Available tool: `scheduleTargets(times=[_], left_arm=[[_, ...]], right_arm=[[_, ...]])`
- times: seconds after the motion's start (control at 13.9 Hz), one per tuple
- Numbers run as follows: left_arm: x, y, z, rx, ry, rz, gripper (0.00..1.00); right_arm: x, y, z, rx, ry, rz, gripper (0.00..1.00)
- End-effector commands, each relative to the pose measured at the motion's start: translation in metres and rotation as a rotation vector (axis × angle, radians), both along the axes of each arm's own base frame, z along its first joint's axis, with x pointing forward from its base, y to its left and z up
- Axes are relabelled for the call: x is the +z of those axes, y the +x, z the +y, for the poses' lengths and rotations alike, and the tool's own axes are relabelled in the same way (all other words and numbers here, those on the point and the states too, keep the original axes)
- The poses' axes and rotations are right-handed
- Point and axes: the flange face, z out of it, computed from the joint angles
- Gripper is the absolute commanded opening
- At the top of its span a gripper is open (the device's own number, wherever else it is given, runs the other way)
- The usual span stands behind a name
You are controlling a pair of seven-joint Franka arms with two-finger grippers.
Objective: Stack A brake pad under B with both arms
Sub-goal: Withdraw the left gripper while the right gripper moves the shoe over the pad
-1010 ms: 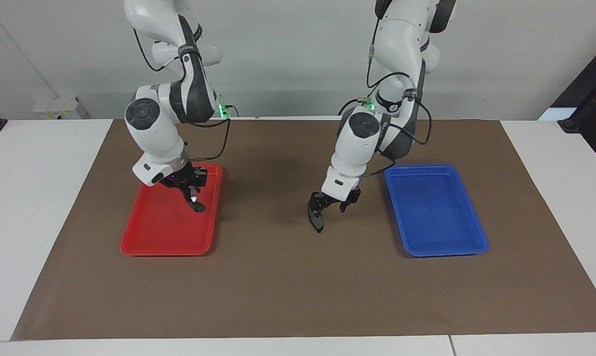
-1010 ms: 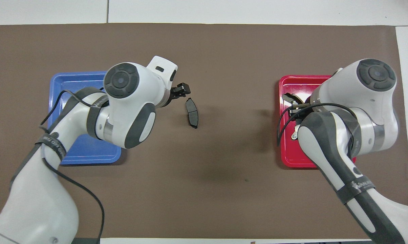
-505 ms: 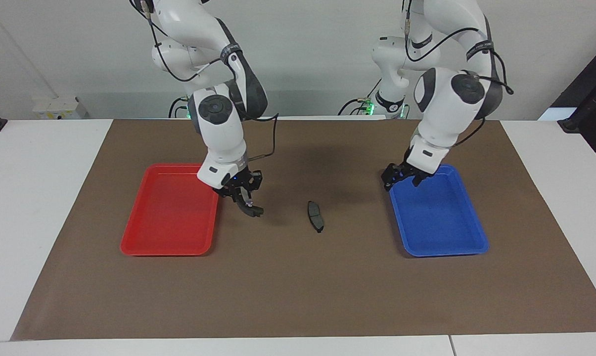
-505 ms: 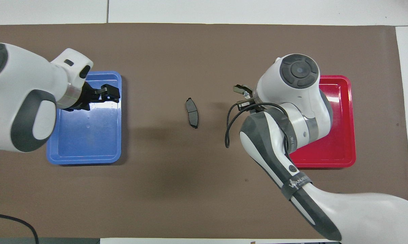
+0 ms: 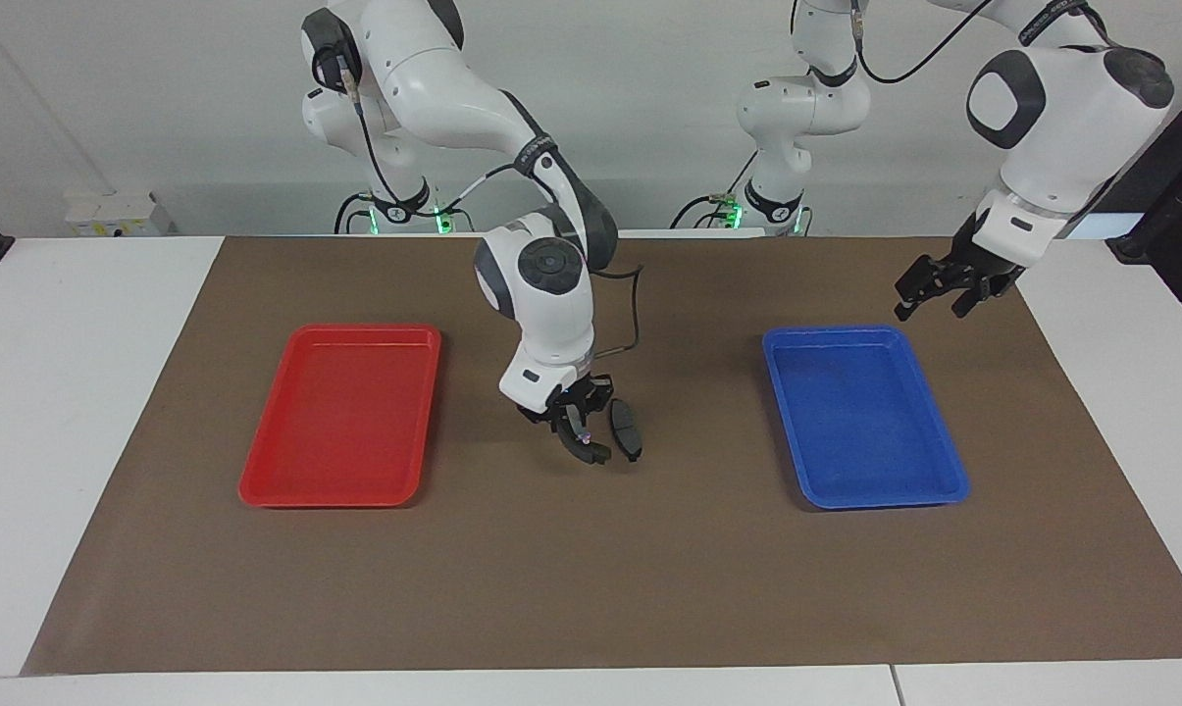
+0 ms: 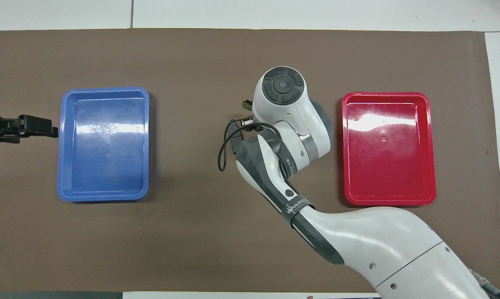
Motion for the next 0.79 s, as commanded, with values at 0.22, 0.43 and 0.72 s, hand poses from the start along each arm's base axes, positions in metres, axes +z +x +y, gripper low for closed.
scheduleTargets(times=[0.22, 0.43, 0.72], left_arm=[[0.025, -0.009, 0.009, -0.060, 0.086, 0.025, 0.99], [0.045, -0.006, 0.006, -0.073, 0.116, 0.031, 0.99], [0.061, -0.003, 0.005, -0.078, 0.139, 0.054, 0.99]], right_arm=[[-0.018, -0.001, 0.049, -0.034, 0.026, -0.015, 0.00], [-0.033, -0.003, 0.057, -0.025, 0.028, -0.019, 0.00], [-0.035, -0.007, 0.061, -0.013, 0.025, -0.015, 0.00]])
